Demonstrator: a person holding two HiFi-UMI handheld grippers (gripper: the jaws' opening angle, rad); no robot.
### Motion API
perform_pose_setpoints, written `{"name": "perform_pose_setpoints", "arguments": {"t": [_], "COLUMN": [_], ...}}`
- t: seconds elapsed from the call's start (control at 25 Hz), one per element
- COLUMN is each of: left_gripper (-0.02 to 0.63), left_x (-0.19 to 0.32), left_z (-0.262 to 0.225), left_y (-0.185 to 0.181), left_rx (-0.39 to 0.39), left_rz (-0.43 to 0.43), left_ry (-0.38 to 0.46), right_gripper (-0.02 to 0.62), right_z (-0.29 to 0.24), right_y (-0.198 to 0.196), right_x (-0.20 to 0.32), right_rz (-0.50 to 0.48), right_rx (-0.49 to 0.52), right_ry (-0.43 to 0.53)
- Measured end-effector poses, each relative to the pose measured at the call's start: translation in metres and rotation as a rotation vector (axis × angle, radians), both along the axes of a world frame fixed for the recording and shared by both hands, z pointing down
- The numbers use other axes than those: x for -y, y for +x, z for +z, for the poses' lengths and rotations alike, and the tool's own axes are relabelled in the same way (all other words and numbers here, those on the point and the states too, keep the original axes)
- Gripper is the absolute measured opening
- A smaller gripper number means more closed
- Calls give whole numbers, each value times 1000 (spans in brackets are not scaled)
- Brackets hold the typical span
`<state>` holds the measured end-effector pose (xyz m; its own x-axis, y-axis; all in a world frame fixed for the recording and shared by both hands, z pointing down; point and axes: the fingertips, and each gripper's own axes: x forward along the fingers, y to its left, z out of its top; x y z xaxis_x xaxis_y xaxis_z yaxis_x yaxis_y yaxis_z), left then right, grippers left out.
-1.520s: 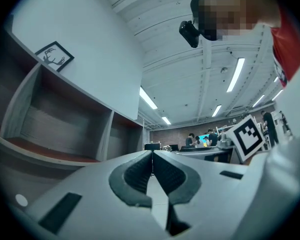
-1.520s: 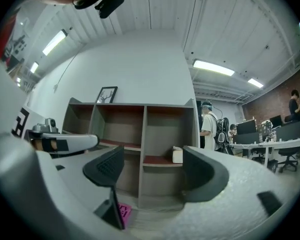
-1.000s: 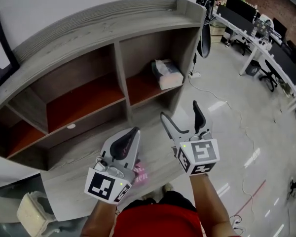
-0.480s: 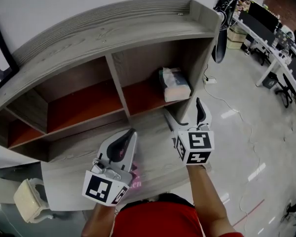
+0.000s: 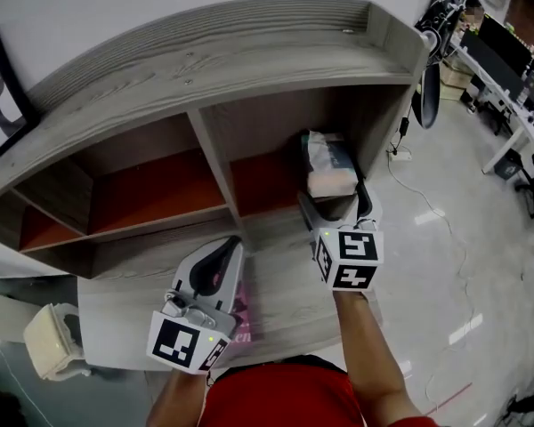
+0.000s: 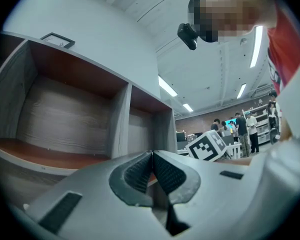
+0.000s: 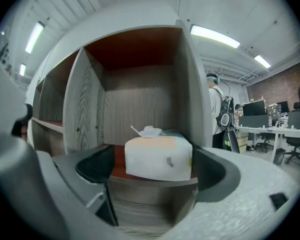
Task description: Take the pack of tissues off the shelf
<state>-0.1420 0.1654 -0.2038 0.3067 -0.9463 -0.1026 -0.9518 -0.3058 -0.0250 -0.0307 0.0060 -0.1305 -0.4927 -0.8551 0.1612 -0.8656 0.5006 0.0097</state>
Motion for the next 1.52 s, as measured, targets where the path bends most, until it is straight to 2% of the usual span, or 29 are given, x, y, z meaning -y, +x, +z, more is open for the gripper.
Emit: {"name": "perform_pose_setpoints", "arguments": {"t": [0.32, 0.48, 0.84, 1.16, 1.52], "left_gripper": [9, 9, 9, 9, 9], "left_x": [2, 2, -3, -12, -28], "left_z": [0, 2, -1, -6, -15], "left_y": [-11, -14, -16, -10, -8], "left_rx": [8, 10, 4, -8, -27], "left_rz": [-20, -20, -15, -4, -10], "left_ry": [0, -6, 6, 26, 56], "right_gripper": [476, 426, 382, 374, 374], "right_z": [7, 8, 0, -27, -63], "right_y": [-11, -7, -4, 0, 28], "right_x": [16, 22, 19, -14, -82], "right_rz": [24, 55, 45, -9, -54], "right_rx": [-27, -38, -17, 12, 62], "right_ry": [-15, -15, 35, 89, 140]}}
